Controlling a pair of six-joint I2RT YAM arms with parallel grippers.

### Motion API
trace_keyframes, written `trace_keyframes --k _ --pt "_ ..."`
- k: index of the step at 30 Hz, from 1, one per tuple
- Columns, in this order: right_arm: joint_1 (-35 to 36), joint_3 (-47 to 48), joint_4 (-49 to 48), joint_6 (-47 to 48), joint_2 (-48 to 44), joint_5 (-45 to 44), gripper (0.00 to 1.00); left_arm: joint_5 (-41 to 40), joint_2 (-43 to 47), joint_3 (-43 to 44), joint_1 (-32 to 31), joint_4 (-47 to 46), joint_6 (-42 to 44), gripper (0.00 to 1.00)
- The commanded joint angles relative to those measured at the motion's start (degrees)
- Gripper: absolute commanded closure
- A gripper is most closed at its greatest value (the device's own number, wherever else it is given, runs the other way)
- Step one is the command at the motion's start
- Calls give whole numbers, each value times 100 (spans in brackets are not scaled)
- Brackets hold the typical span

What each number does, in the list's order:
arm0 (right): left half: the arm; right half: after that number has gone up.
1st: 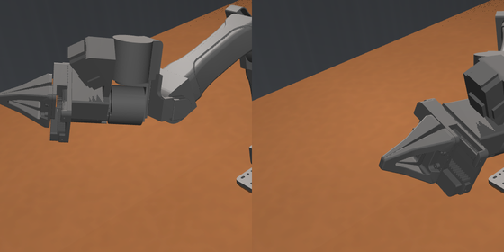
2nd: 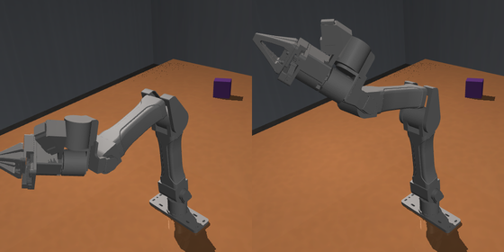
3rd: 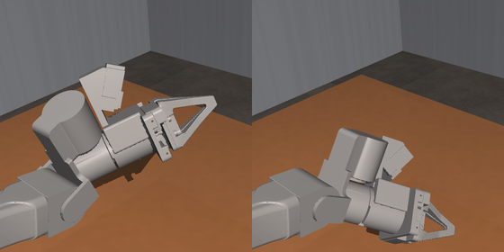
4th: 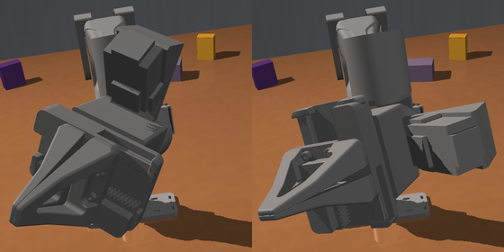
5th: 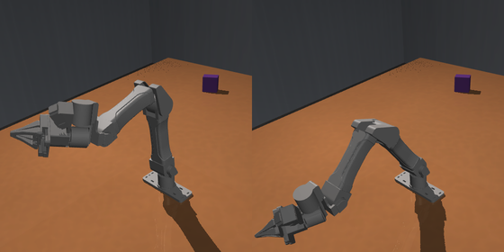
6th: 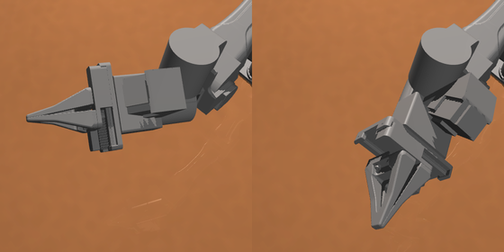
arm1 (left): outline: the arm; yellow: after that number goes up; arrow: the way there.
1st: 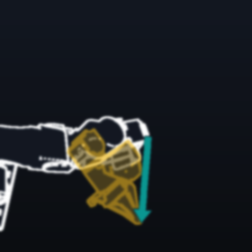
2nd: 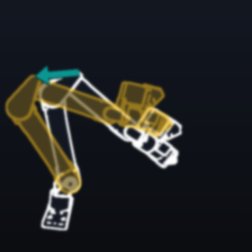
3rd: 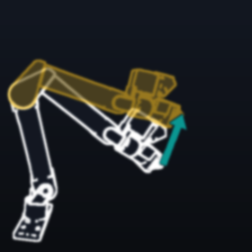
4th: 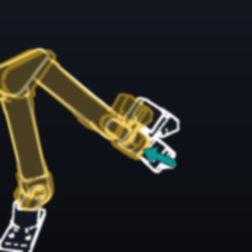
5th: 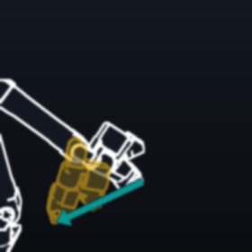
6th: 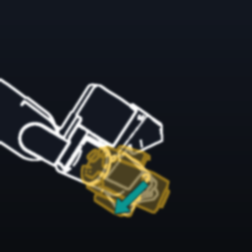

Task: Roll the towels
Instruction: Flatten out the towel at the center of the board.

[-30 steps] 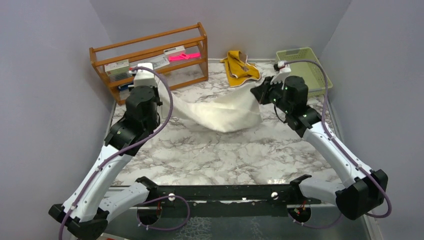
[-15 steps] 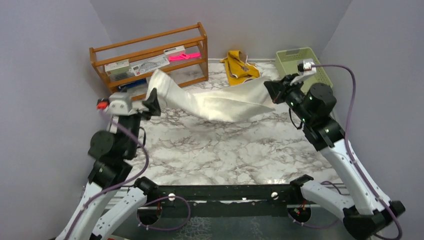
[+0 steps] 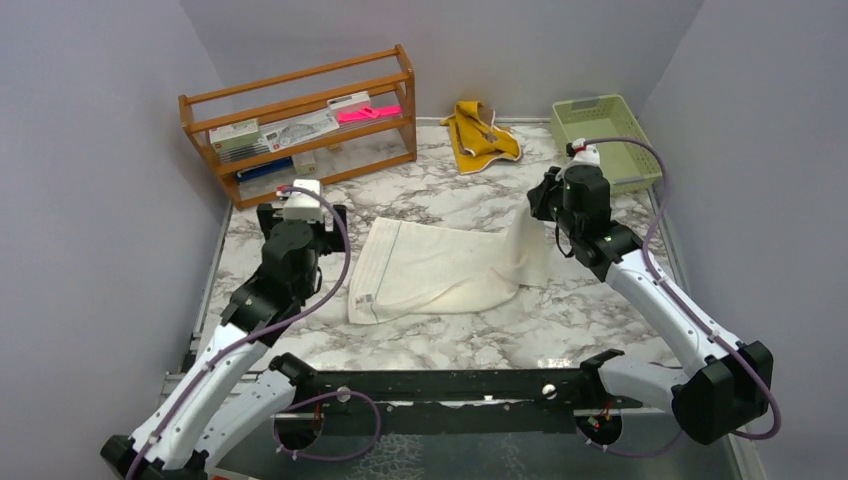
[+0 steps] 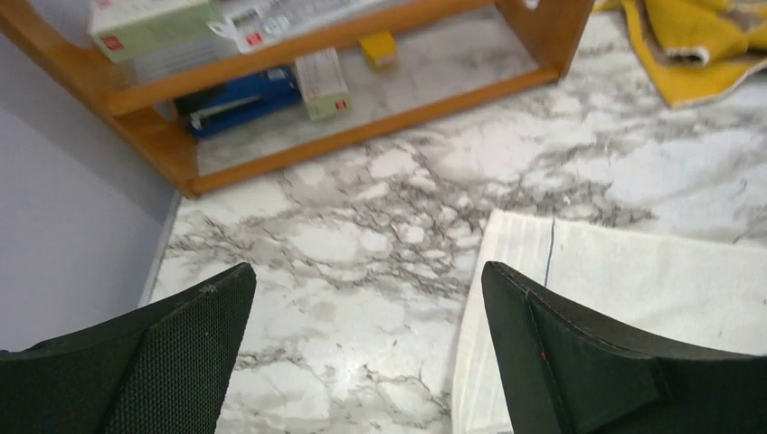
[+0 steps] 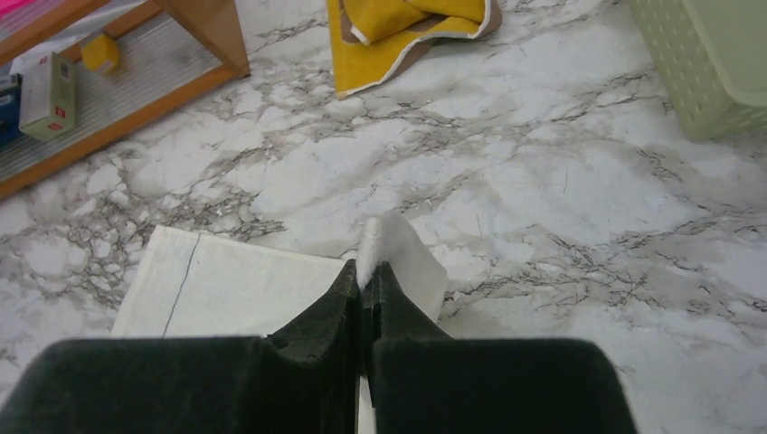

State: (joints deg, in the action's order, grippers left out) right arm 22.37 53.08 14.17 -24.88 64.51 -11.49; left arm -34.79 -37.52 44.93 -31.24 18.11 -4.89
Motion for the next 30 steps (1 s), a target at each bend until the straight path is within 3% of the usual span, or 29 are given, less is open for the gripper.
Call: trace_keyframes --k 1,10,14,22,30 --pt "-51 264 -260 -166 81 -362 99 831 -942 -16 11 470 -561 1" --pt "-189 -220 -533 -117 312 -337 99 2011 -4174 1358 289 708 -830 1" --pt "-297 -541 -653 -194 314 89 99 1824 -5529 1904 441 561 -912 5" --pt "-317 -864 -697 -227 -2 571 99 2101 -6914 2386 733 -141 -748 16" --pt "-312 -978 -734 -242 -97 673 99 2595 -7230 2296 844 -902 -728 18"
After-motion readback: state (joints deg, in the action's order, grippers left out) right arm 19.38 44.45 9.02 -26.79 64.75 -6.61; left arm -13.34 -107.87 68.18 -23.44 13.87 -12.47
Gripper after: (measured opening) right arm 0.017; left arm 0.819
